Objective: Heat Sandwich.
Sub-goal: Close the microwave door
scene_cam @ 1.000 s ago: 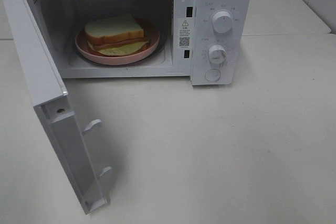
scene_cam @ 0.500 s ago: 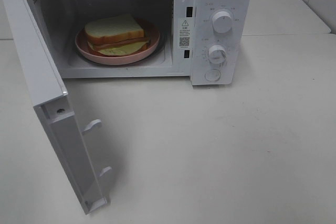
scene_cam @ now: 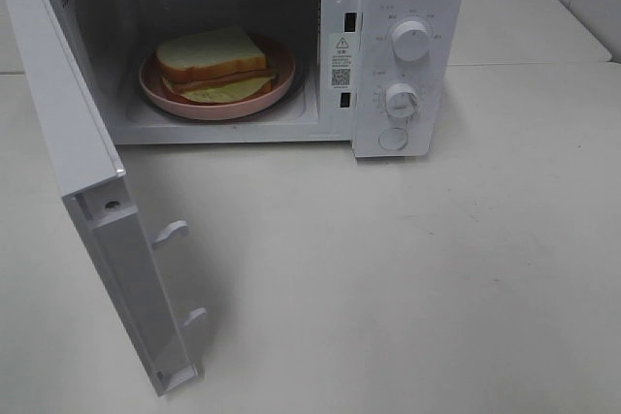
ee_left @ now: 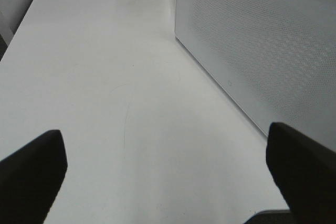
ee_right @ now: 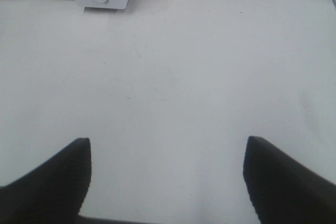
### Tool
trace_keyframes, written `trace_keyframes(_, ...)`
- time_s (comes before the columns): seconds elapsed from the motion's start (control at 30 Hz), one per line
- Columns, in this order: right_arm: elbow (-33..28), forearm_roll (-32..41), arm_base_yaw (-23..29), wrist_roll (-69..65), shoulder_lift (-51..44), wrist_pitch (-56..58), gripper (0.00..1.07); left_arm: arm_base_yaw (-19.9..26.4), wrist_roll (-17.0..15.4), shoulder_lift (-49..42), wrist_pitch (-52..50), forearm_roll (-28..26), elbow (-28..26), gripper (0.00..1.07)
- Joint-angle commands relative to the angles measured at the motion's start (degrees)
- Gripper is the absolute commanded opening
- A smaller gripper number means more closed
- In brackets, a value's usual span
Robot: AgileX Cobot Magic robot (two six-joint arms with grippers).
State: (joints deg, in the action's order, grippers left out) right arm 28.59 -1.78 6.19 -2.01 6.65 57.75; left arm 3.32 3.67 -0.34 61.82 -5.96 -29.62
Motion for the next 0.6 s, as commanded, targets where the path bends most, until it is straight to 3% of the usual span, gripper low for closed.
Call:
trace_keyframes(0.03, -0.1, -0.1, -2.2, -0.5, -2.5, -0.7, 0.76, 0.1, -0.3, -1.0, -0.5, -0.3, 0.1, 0.98)
trace_keyframes(0.33, -0.1, 0.7, -6.8, 0.5, -8.5, -0.7, 0.76, 0.1, -0.3, -1.0, -0.5, -0.3, 0.1, 0.98)
trace_keyframes(0.6, -0.1, 0.8, -7.0, 0.6, -8.4, -0.7, 0.76, 0.1, -0.3, -1.0, -0.5, -0.3, 0.1, 0.98)
